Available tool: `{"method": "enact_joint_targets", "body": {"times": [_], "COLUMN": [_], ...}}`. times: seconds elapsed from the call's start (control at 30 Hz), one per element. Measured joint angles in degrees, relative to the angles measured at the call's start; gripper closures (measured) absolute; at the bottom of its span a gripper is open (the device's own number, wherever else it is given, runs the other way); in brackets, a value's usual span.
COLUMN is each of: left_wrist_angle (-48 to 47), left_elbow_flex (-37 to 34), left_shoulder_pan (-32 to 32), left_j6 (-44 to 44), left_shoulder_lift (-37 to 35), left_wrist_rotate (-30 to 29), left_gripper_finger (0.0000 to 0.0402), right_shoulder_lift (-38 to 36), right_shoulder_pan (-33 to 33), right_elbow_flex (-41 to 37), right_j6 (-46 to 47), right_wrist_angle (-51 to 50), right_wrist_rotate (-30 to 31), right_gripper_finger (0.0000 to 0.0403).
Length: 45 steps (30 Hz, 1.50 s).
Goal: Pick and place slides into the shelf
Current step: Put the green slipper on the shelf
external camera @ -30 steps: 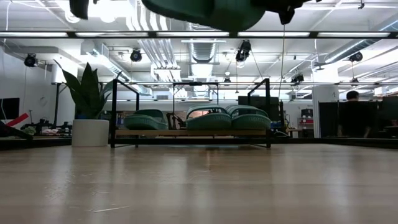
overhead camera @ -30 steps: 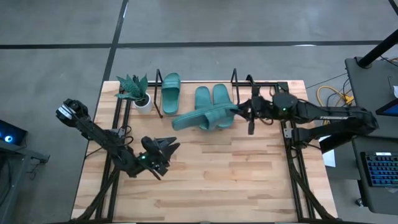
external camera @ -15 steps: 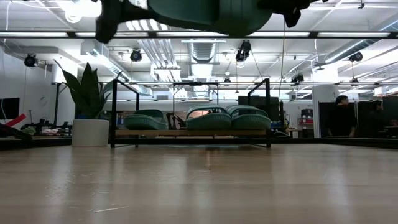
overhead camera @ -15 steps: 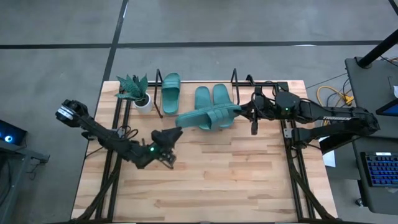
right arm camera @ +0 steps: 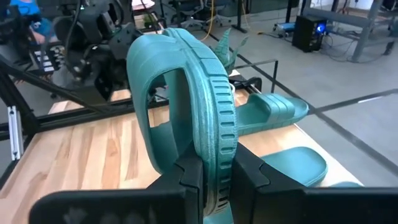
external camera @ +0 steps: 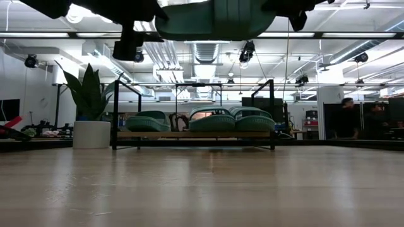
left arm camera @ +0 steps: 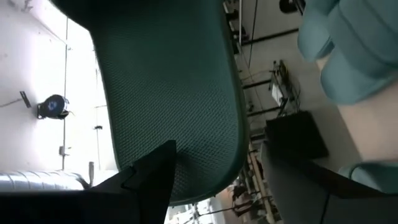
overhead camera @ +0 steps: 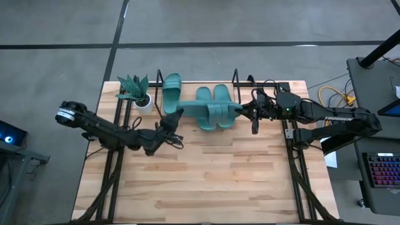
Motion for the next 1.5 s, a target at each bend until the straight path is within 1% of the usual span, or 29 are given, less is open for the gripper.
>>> {"method": "enact_joint_targets", "body": {"times": [0.13,0.23,0.37,0.5,0.57,0.63,0.7,0.8,0.93,0.97,1.0,1.17,1.23,1.4,1.5], "left_wrist_angle": [1.99,6.24,12.01,12.22,12.34,12.07,12.06,12.00,11.86,11.81,11.67,11.87,11.91,12.09,12.26], "left_elbow_flex": [-0.09,-0.17,-0.18,-0.17,-0.07,-0.04,-0.04,-0.02,0.69,0.77,0.87,1.53,1.60,1.29,1.30], "left_shoulder_pan": [2.36,3.85,4.97,5.23,5.23,5.23,5.35,5.63,5.70,5.71,5.72,5.83,5.85,6.37,7.30], "left_j6": [3.34,3.55,3.27,3.24,3.23,3.21,3.05,0.73,-1.07,-1.14,-1.26,-1.45,-1.51,-3.10,-3.75], "left_shoulder_lift": [0.00,0.00,0.00,0.00,0.33,0.62,0.63,0.87,0.92,0.93,0.97,0.98,0.98,0.66,0.37], "left_wrist_rotate": [1.52,3.54,4.13,4.45,4.63,4.88,5.04,4.96,4.20,4.23,4.24,3.89,2.65,2.84,2.56], "left_gripper_finger": [0.0183,0.0183,0.0183,0.0184,0.0191,0.0207,0.0234,0.0285,0.0367,0.0380,0.0386,0.0388,0.0390,0.0392,0.0394], "right_shoulder_lift": [0.00,-0.02,-0.02,-0.02,-0.02,-0.08,-0.05,-0.09,-0.06,-0.09,-0.09,-0.04,-0.18,-0.91,-1.01], "right_shoulder_pan": [0.00,0.00,0.00,0.00,0.00,0.02,0.00,0.02,0.02,0.02,0.02,0.02,0.02,0.04,0.04], "right_elbow_flex": [0.00,0.00,0.04,0.04,0.04,0.04,0.04,0.09,0.11,0.13,0.13,0.13,0.12,1.14,2.50], "right_j6": [2.19,3.70,4.93,5.23,5.23,5.23,5.23,5.17,4.50,4.09,3.81,2.44,1.51,-4.44,-7.39], "right_wrist_angle": [0.00,0.17,0.48,0.41,0.35,0.23,0.29,0.33,0.43,0.46,0.41,0.52,1.33,2.07,2.01], "right_wrist_rotate": [-0.01,-0.02,-0.05,-0.25,-0.51,-0.81,-1.92,-3.22,-4.22,-5.00,-5.59,-6.21,-6.21,-6.57,-6.65], "right_gripper_finger": [0.0372,0.0372,0.0372,0.0372,0.0372,0.0372,0.0372,0.0372,0.0372,0.0372,0.0372,0.0372,0.0362,0.0302,0.0278]}}
